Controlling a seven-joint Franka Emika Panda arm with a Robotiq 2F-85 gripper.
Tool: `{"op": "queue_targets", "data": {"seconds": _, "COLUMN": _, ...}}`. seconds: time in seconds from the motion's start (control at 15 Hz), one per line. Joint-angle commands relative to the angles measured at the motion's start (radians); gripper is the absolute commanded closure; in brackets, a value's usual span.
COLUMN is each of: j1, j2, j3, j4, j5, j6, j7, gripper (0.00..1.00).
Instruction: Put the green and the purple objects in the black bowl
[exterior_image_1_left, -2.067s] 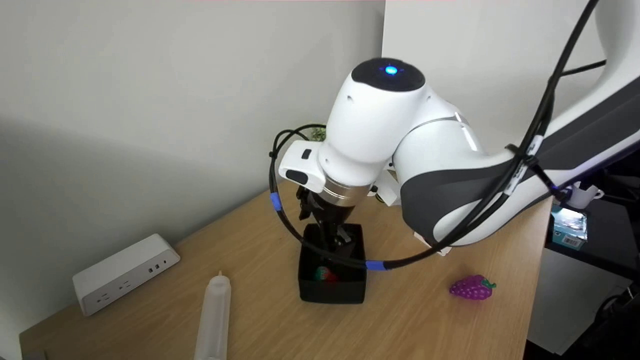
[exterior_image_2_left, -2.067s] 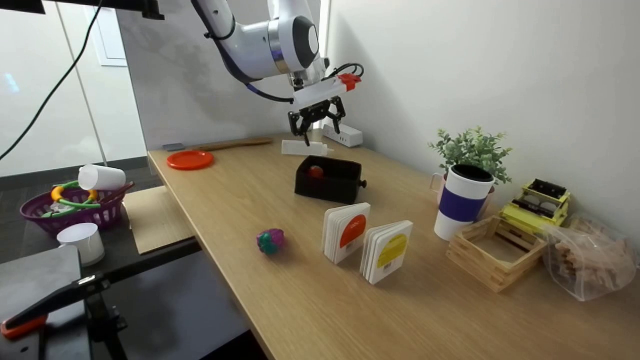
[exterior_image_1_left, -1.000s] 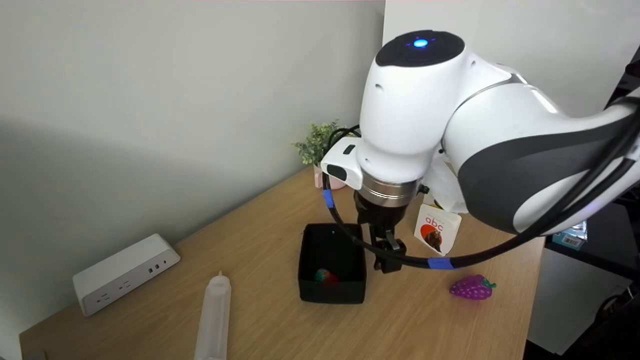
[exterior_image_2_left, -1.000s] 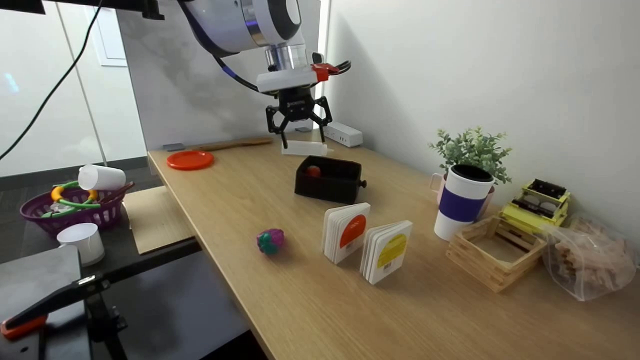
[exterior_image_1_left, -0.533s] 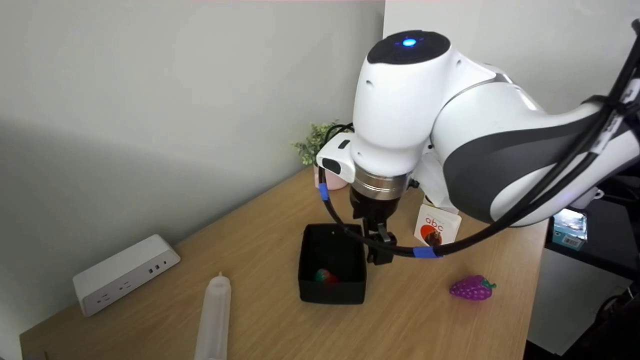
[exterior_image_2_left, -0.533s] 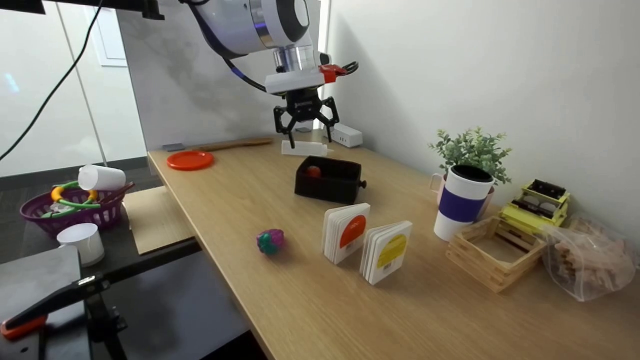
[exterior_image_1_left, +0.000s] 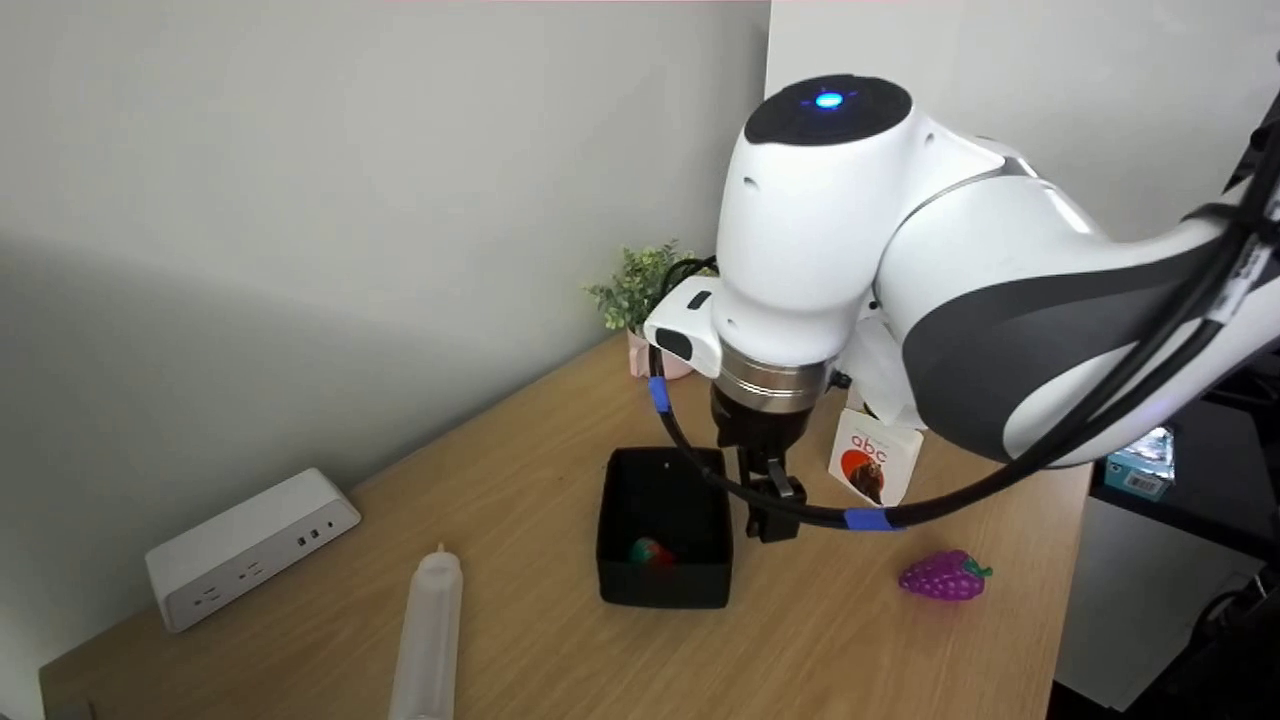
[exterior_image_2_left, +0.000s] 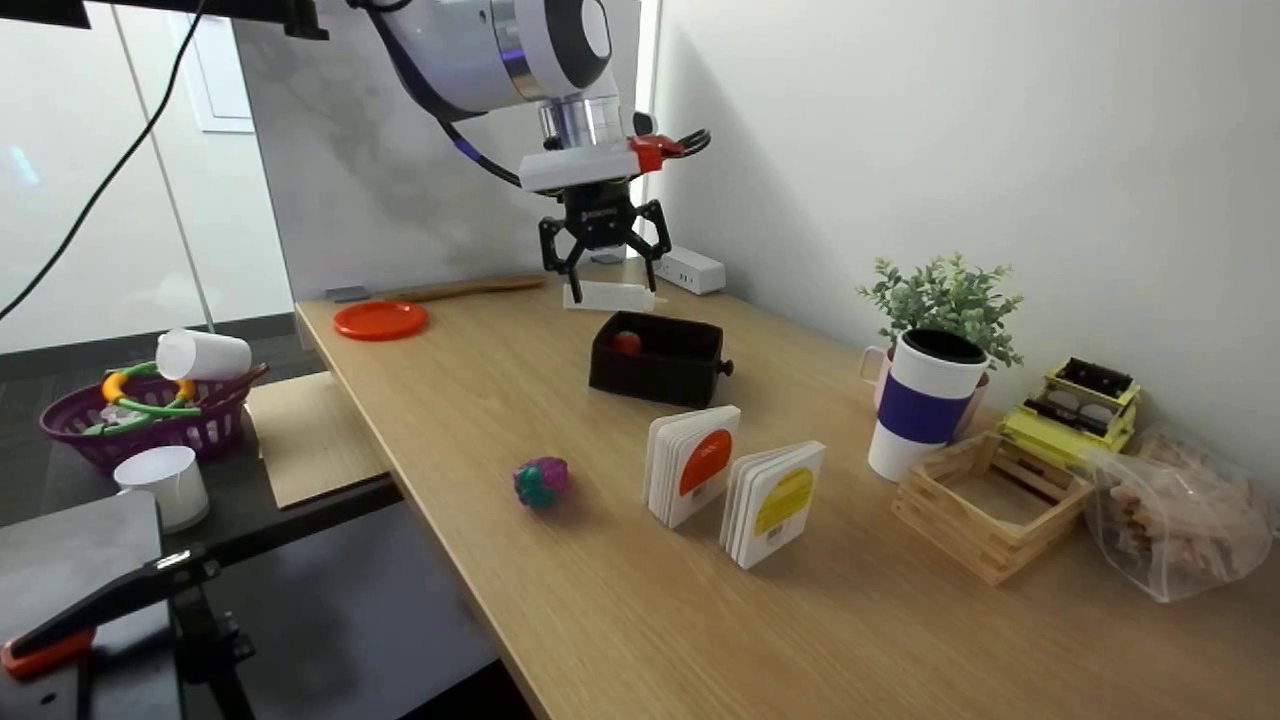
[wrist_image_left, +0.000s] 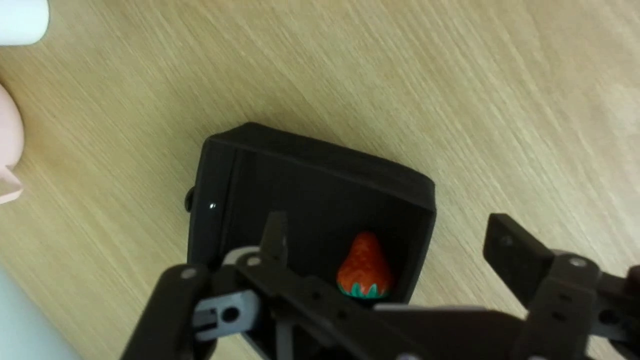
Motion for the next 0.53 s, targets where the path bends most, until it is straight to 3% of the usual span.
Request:
{"op": "queue_targets", "data": {"seconds": 0.0, "j1": -0.002, "j2": -0.1, "j3": 0.0, "j4": -0.161, "j5": -0.005, "j6": 0.019, "j7": 0.064, "gripper": 0.0}}
{"op": "queue_targets", "data": {"seconds": 0.47, "j1": -0.028, "j2": -0.207, "j3": 0.043, "j4": -0.443, "j5": 0.002, "j6": 0.098, "j7": 0.019, "gripper": 0.0}}
